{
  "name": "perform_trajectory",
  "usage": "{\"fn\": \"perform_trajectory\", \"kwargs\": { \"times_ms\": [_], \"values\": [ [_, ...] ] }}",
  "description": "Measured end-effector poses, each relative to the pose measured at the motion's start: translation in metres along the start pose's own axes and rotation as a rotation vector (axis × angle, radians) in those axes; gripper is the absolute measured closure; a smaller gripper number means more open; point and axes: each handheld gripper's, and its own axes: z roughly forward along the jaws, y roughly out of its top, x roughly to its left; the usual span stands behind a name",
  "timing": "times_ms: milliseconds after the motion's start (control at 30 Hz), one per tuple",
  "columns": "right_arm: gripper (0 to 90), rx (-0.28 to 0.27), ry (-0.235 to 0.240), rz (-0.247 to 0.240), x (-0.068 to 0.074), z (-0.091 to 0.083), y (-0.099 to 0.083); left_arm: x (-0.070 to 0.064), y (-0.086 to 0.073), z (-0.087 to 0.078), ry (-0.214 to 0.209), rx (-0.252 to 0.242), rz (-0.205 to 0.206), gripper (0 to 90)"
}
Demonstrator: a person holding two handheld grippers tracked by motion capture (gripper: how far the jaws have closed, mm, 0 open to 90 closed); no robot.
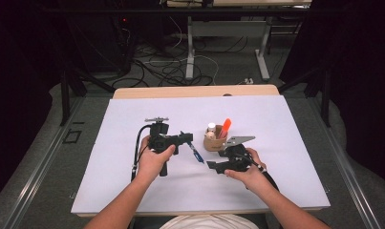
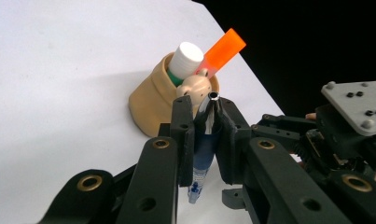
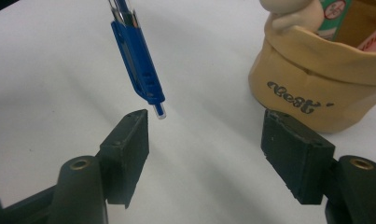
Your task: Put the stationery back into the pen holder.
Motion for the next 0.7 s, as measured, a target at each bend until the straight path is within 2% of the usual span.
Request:
{"fn": "perform_trajectory", "kwargs": {
  "times_ms": [167, 200, 267, 567, 700],
  "values": [
    [25.7, 0.031, -0.019, 0.007, -0.005, -0.003, 0.001, -0.008, 0.009, 0.002, 0.000, 0.009, 0.021, 79.2],
    [24.1, 0.014, -0.029, 0.000, -0.007, -0.002, 0.001, -0.010, 0.010, 0.003, 0.000, 0.003, 0.026, 79.3],
    [23.1, 0.022, -0.045, -0.002, -0.009, -0.003, 0.001, -0.014, 0.015, 0.003, 0.002, 0.006, 0.043, 79.3],
    [16.2, 0.033, -0.083, 0.048, -0.018, -0.006, 0.000, -0.026, 0.036, 0.007, 0.012, -0.022, 0.082, 79.3],
    [14.9, 0.040, -0.094, 0.045, -0.019, -0.006, 0.000, -0.030, 0.044, 0.008, 0.009, -0.019, 0.097, 79.2]
  ]
}}
